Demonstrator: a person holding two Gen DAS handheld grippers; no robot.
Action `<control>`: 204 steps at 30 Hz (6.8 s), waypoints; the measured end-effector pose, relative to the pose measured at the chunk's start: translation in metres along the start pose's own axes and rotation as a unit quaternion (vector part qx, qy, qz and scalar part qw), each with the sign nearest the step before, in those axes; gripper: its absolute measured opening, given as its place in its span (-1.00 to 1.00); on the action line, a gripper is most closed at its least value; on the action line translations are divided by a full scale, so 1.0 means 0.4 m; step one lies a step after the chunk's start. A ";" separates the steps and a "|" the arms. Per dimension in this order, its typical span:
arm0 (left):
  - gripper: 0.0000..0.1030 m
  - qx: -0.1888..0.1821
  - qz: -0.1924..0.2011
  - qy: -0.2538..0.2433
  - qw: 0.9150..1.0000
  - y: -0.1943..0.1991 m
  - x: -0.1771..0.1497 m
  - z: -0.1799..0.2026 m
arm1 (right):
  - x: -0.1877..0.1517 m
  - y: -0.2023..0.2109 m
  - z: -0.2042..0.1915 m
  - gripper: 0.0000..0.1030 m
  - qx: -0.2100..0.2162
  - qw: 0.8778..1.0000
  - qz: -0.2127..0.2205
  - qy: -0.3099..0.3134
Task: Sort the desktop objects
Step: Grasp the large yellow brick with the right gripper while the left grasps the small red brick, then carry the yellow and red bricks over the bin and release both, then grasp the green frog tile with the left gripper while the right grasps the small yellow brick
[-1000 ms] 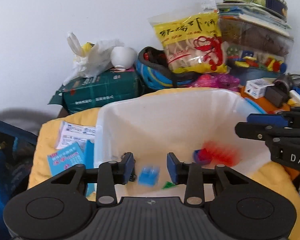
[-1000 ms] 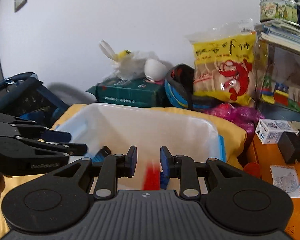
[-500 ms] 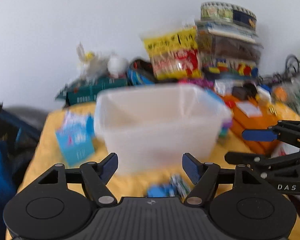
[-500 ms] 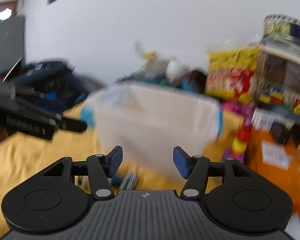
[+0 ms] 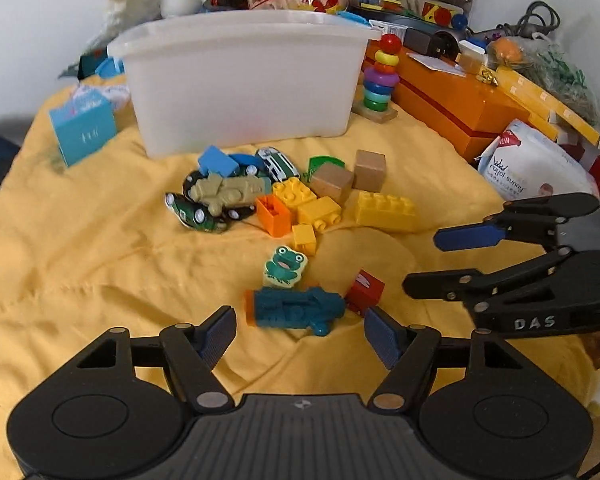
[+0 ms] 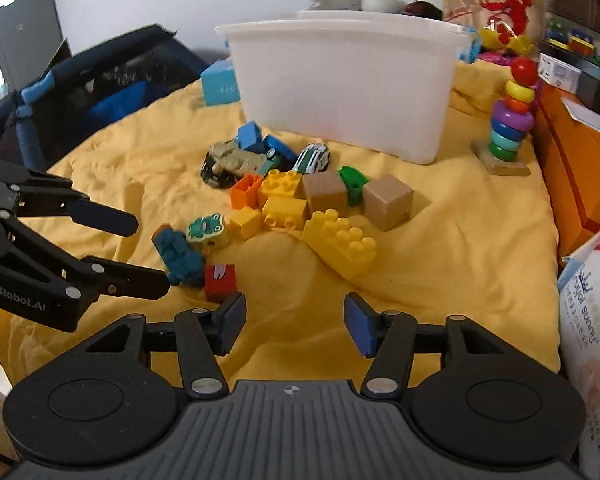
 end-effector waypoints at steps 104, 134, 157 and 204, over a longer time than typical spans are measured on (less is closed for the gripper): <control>-0.53 0.067 0.256 -0.057 0.963 0.237 0.479 -0.144 | 0.429 0.207 -0.009 -0.48 -0.090 0.961 0.197 0.173; 0.05 0.069 0.182 0.027 0.981 -0.055 0.589 -0.195 | 0.570 -0.012 0.152 -0.16 -0.106 0.982 0.152 0.037; 0.39 0.049 0.075 -0.033 0.995 -0.005 0.125 -0.020 | 0.177 0.019 0.036 0.07 -0.056 0.994 0.089 -0.019; -0.38 -0.010 -0.010 -0.051 0.999 -0.012 -0.075 -0.001 | 0.087 -0.124 -0.089 -0.67 -0.014 0.993 -0.043 0.107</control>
Point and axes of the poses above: each gripper's, at about its wrist camera, not at the fingertips, and y roughly against the way its jaws point, z to its right, x to its top, the point moved 6 cm from there along -y, roughly the way its jaws point, and after that the axes turned 14 degrees about x, right-handed, at the moved point
